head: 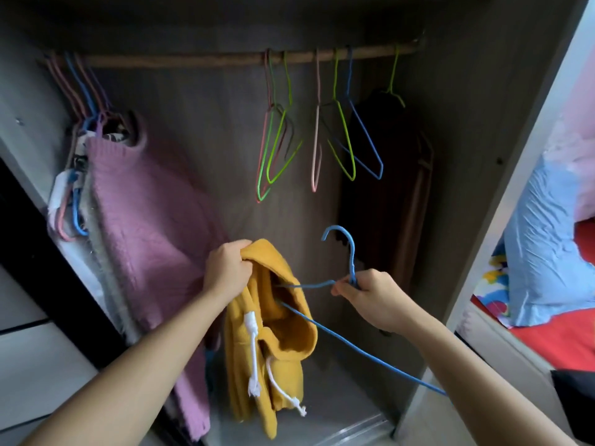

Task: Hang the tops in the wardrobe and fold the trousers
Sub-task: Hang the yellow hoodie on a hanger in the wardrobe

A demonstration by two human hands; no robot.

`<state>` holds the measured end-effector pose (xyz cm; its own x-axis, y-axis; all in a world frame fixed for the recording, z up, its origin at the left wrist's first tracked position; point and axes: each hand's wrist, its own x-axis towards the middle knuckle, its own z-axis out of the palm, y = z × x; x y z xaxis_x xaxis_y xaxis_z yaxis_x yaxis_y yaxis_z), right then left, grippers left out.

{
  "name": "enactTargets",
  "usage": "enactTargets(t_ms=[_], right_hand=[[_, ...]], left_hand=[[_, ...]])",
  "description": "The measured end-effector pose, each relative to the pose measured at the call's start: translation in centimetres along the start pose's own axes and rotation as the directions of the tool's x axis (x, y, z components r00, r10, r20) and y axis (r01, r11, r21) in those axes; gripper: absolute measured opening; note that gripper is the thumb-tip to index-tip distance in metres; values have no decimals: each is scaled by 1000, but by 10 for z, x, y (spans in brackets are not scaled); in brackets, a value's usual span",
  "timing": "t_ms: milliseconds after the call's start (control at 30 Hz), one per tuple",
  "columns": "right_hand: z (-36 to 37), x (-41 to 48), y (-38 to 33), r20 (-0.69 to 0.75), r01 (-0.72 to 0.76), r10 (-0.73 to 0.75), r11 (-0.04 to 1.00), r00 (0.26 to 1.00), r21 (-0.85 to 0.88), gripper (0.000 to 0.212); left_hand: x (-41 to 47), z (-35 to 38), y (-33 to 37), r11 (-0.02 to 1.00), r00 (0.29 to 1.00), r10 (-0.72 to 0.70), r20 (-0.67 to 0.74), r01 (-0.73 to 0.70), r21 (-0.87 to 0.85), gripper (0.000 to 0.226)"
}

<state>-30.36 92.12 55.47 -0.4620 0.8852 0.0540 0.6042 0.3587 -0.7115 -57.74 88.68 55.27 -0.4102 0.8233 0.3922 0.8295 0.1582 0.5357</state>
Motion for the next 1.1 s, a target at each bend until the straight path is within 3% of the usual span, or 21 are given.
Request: enactTargets(t_ms=[300, 533, 700, 900, 1100], right_hand=[[-29, -10, -26, 80, 79, -76, 996, 994, -31, 27], [-51, -10, -51, 22, 182, -181, 983, 983, -36, 27], [-56, -12, -56, 109, 132, -117, 980, 987, -147, 29], [-43, -2, -60, 29, 150, -149, 988, 988, -21, 29], [35, 16, -41, 158, -5, 13, 999, 987, -47, 35]], left_hand=[[19, -6, 10, 997, 997, -8, -78, 2, -79, 36], [26, -20, 3, 994, 991, -1, -133, -14, -110, 28], [28, -31, -7, 993, 985, -78, -151, 63, -103, 22], [21, -29, 10, 971, 989, -110, -100, 86, -221, 33], [13, -19, 52, 870, 997, -14, 79, 51, -490, 27]])
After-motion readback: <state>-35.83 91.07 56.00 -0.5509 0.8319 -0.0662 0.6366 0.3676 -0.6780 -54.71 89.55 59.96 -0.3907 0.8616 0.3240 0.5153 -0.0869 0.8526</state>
